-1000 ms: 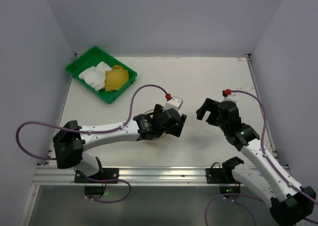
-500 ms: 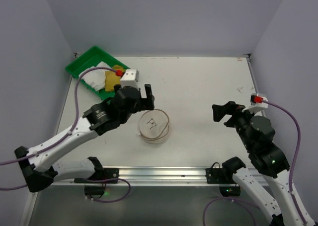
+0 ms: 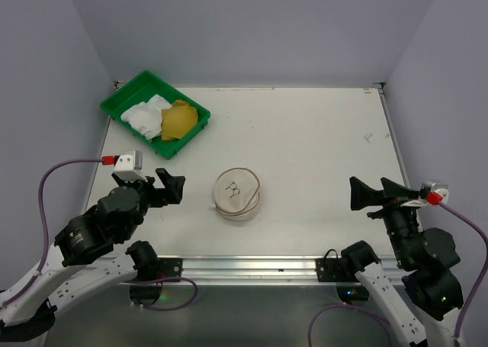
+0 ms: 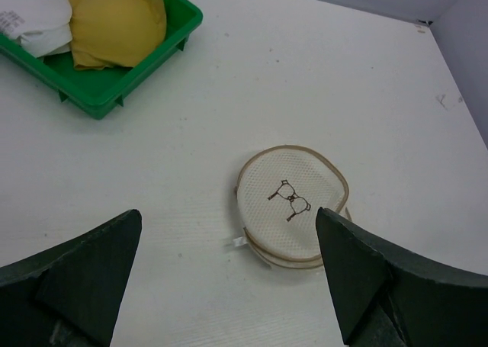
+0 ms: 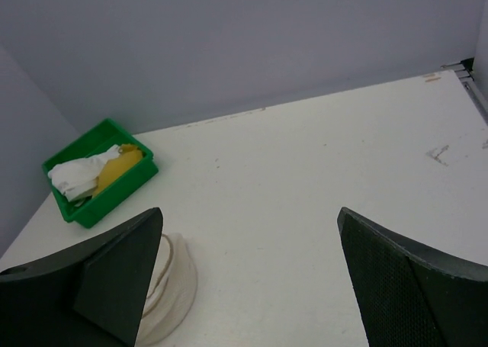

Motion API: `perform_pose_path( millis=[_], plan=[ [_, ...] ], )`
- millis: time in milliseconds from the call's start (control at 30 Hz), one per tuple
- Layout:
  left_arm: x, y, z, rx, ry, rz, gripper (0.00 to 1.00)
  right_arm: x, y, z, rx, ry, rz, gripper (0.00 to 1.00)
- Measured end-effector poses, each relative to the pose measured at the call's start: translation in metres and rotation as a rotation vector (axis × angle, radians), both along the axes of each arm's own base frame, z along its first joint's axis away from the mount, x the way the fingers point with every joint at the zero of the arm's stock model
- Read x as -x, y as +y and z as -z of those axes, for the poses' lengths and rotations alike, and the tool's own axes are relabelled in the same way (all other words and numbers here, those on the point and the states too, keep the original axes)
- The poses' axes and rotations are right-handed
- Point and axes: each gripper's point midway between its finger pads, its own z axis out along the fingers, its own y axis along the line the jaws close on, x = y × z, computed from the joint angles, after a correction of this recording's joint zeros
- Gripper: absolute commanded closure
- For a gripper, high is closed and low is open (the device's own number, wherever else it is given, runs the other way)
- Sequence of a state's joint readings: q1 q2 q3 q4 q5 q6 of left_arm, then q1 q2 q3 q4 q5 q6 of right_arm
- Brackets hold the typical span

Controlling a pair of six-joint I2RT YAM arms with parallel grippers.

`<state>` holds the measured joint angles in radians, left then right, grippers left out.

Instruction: Unzip the laundry bag and remove the bra

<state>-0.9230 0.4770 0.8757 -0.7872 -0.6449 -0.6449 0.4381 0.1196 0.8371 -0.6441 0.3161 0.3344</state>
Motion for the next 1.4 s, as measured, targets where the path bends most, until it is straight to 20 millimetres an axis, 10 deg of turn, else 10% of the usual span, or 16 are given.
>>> perform_pose_path(
  millis=[667,1400],
  plan=[
    [0.003,0.013,0.021,-0.001,0.005,-0.046,0.00,-0.003,-0.002,0.044,0.066,0.031,0.008,0.01],
    [0.004,0.024,0.024,0.022,0.007,-0.106,0.00,-0.004,0.003,0.048,0.069,0.038,-0.013,0.01]
  ],
)
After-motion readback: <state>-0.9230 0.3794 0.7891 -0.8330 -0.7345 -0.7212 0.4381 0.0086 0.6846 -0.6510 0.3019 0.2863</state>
